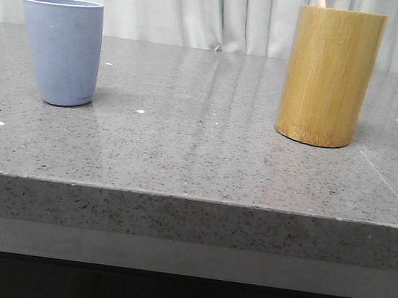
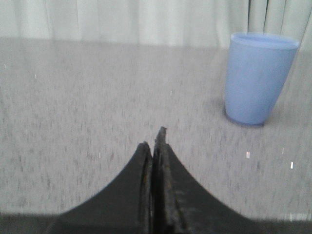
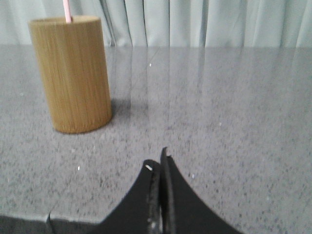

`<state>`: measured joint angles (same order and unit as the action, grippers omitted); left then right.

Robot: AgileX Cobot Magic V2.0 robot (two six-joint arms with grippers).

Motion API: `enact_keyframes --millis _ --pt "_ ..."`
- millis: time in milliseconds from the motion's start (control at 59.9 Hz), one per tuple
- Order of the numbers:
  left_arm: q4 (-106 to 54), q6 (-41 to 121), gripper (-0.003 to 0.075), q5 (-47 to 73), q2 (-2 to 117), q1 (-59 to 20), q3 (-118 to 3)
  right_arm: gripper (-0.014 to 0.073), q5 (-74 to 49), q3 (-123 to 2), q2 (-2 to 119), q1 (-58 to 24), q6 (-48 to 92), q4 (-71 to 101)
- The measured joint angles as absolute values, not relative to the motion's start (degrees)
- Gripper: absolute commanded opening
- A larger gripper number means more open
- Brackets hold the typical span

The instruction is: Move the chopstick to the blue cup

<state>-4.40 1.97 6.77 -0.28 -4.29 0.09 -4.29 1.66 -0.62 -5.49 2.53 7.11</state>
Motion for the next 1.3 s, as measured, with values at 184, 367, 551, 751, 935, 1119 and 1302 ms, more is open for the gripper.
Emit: enact_keyframes --millis 184,367,551,751,935,1119,1302 --pt "-5.23 1.97 -0.0019 -2.98 -0.28 -4.29 -1.64 -0.0101 -5.29 -4.61 -0.62 -5.49 2.53 7.15" --pt "-7.18 1.97 -0.0019 6.9 1.74 -4.29 -14.58 -0.0101 -14.78 -17.94 1.38 -5.49 2.53 7.15" --pt "-7.28 1.97 -0.0019 19.34 15.19 -4.2 -30.09 -0.0101 -23.05 -29.84 12.18 -5.49 2.53 7.24" --pt "-7.17 1.97 -0.0019 24.53 27.89 -4.2 -37.69 -0.0099 -26.46 -36.04 21.82 -5.49 2.53 7.5" --pt "-7.17 1.97 0.0019 25.12 29.33 -4.2 -38.42 0.0057 -27.49 -36.27 23.57 -5.49 2.53 8.28" --pt "-7.17 1.97 0.042 25.22 29.33 -4.2 -38.42 0.0479 -27.64 -36.39 23.57 -5.49 2.53 8.51" --pt "-7.17 1.97 0.0696 25.61 29.33 -4.2 -38.42 0.0622 -27.64 -36.51 23.57 -5.49 2.53 8.55"
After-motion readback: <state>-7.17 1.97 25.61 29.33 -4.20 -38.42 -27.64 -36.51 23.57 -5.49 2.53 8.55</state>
